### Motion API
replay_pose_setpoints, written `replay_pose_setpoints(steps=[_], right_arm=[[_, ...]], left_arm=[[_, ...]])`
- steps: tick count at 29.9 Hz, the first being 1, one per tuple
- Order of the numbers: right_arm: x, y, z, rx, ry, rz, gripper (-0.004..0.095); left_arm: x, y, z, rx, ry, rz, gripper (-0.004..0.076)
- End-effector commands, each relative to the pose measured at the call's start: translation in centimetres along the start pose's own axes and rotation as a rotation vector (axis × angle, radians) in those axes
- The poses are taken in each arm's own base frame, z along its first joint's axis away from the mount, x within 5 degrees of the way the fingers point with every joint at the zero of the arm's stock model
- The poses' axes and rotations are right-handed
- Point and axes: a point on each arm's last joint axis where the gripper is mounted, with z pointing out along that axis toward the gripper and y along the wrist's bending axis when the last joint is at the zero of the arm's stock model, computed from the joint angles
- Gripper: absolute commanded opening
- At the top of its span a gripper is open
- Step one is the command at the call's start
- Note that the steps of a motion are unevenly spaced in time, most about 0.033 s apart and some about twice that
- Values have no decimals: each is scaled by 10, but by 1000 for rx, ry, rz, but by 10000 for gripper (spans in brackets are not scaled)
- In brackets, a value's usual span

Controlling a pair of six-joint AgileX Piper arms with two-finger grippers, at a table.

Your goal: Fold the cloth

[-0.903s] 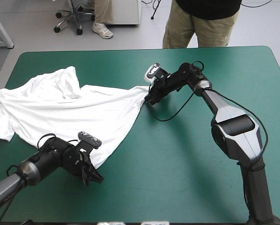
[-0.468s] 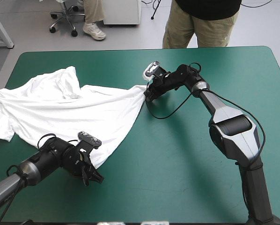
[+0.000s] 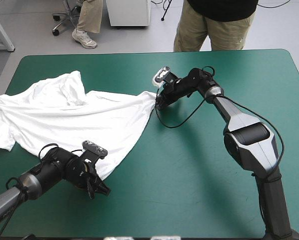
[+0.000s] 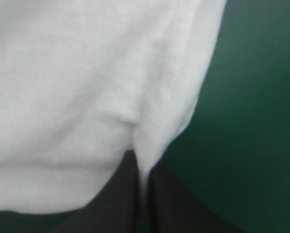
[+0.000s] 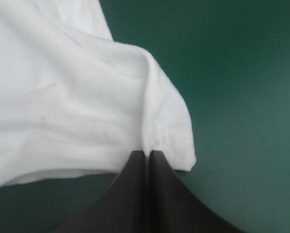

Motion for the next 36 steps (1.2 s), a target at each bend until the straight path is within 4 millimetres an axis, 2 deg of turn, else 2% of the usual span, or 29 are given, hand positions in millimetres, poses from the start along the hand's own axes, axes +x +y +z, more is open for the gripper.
replay_pose_setpoints(steps=[1, 6, 11, 16, 19, 25, 26, 30, 36], right_arm=[[-34, 13, -56, 1, -57, -30, -10], [-56, 31, -104, -16, -90, -40, -11], [-73, 51, -154, -15, -129, -63, -11], [-90, 75, -216, 51, -198, -103, -11], [-100, 95, -263, 121, -284, -148, -12], [-112, 138, -356, 274, -524, -220, -13], [-113, 146, -373, 302, -574, -223, -13], [-111, 178, -434, 412, -774, -244, -13], [-98, 225, -511, 527, -1020, -298, -13]], left_arm=[[3, -9, -4, 87, -33, -86, -9], [0, -8, -33, 83, -163, -81, -9], [-8, -8, -81, 71, -319, -56, -9], [-12, 2, -144, -67, -456, 7, -9], [-15, 10, -184, -173, -538, 21, -9], [-19, 19, -276, -329, -834, 22, -9], [-20, 19, -294, -352, -893, 26, -9], [-22, 20, -345, -423, -1052, 58, -9], [-27, 18, -414, -501, -1268, 104, -9]])
